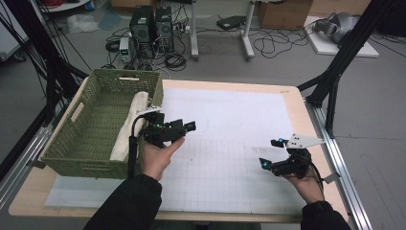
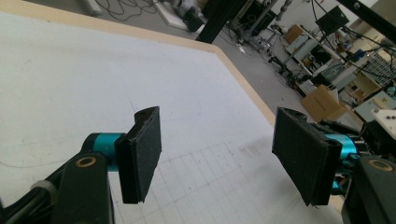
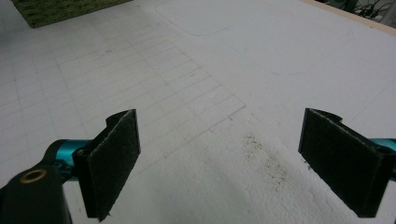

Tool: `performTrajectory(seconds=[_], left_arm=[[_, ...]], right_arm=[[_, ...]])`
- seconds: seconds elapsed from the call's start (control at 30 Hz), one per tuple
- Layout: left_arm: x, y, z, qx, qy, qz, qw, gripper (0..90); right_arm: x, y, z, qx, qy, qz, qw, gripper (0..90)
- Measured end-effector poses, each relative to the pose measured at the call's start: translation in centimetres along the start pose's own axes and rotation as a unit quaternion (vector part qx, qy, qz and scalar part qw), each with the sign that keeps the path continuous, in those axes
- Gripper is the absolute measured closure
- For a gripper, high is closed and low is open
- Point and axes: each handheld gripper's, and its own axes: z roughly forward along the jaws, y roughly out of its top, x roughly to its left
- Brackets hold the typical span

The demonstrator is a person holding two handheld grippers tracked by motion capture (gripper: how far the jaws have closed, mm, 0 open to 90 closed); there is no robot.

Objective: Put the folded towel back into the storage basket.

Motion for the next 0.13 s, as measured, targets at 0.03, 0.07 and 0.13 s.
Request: performTrajectory(seconds=[0.03, 0.07, 0.13], left_arm=[[-0.06, -0.13, 0.10, 0.002, 0.001, 0.002, 1.0000, 33.0], [-0.03, -0.25, 0.16, 0.005, 0.001, 0.003, 1.0000, 33.0], [-0.11, -0.56, 0.27, 0.007, 0.000, 0.004, 1.0000, 32.9]], right_arm=[[-0.02, 0.00, -0.04, -0.001, -0.002, -0.001, 1.0000, 11.8], [0.00, -0.01, -0.10, -0.001, -0.001, -0.001, 1.0000, 11.8], [0.03, -0.02, -0.20, -0.002, -0.003, -0.002, 1.0000, 11.7]])
